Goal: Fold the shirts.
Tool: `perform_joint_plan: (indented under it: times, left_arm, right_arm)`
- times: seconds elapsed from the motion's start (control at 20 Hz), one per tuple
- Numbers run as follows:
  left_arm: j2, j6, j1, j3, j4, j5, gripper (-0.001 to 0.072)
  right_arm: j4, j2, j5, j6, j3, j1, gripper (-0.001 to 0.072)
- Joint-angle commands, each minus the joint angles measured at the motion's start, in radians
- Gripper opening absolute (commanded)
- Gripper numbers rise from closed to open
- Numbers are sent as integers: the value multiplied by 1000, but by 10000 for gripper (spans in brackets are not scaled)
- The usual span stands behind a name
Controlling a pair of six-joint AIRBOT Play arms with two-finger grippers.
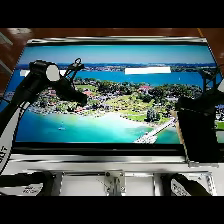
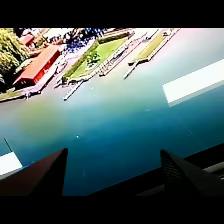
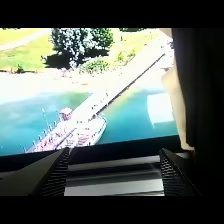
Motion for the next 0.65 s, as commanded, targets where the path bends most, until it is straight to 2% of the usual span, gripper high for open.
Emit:
perform_joint_plan:
  times: [0.0, 0.6]
  left_arm:
    - [-5, -4, 2, 0, 5, 3, 657]
    - [-5, 7, 29, 0, 6, 35, 657]
  right_arm:
    - [7, -13, 9, 7, -1, 24, 687]
    - [7, -13, 9, 7, -1, 24, 687]
